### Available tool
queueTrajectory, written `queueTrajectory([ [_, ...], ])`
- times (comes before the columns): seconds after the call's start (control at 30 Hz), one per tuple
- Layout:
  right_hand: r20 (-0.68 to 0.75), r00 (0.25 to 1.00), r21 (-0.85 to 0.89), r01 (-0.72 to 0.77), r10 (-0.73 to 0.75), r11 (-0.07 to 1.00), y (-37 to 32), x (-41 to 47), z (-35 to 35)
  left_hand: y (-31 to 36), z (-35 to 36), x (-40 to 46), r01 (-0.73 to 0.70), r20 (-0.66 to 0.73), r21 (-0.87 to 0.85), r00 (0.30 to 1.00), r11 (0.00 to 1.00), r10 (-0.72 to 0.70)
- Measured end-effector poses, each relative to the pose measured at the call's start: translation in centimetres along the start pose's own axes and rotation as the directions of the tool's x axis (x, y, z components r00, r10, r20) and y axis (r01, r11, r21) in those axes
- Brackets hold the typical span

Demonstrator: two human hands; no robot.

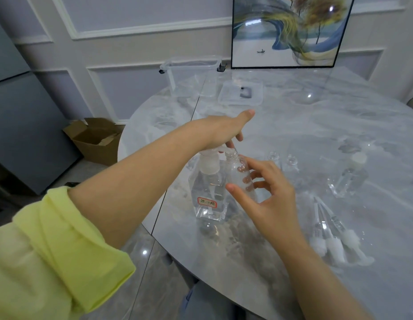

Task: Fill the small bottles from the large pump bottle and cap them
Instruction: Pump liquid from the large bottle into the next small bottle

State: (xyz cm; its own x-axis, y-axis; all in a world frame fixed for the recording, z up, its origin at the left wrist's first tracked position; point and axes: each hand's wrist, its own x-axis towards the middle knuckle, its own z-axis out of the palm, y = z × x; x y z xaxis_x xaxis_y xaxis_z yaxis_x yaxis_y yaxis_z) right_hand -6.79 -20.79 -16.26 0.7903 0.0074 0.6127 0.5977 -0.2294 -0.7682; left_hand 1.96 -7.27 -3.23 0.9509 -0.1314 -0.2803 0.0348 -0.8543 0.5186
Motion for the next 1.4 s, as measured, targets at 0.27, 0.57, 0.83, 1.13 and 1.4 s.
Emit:
queueTrajectory([
  [0.27,-0.002,1.000,0.023,-0.030,0.030,0.999,-0.09,-0.16,0.14,-0.03,-0.03,-0.09,-0.001,-0.034,0.025,0.999,1.000,0.002],
  [0.57,0.000,1.000,0.010,-0.017,0.017,1.000,-0.07,-0.13,0.06,-0.31,-0.12,-0.24,0.019,-0.012,0.001,1.000,1.000,-0.019],
  [0.83,0.006,1.000,-0.003,-0.002,0.002,1.000,0.23,-0.05,0.05,-0.13,-0.06,-0.48,0.019,-0.003,0.000,1.000,1.000,-0.019],
  [1.13,-0.004,1.000,0.030,-0.023,0.023,0.999,0.27,-0.13,0.10,-0.03,-0.17,-0.35,-0.003,-0.044,0.016,0.999,1.000,0.004],
  [1.4,0.001,1.000,0.030,-0.029,0.029,0.999,0.08,-0.15,0.27,-0.13,-0.21,-0.51,-0.006,-0.023,-0.014,1.000,1.000,0.006],
])
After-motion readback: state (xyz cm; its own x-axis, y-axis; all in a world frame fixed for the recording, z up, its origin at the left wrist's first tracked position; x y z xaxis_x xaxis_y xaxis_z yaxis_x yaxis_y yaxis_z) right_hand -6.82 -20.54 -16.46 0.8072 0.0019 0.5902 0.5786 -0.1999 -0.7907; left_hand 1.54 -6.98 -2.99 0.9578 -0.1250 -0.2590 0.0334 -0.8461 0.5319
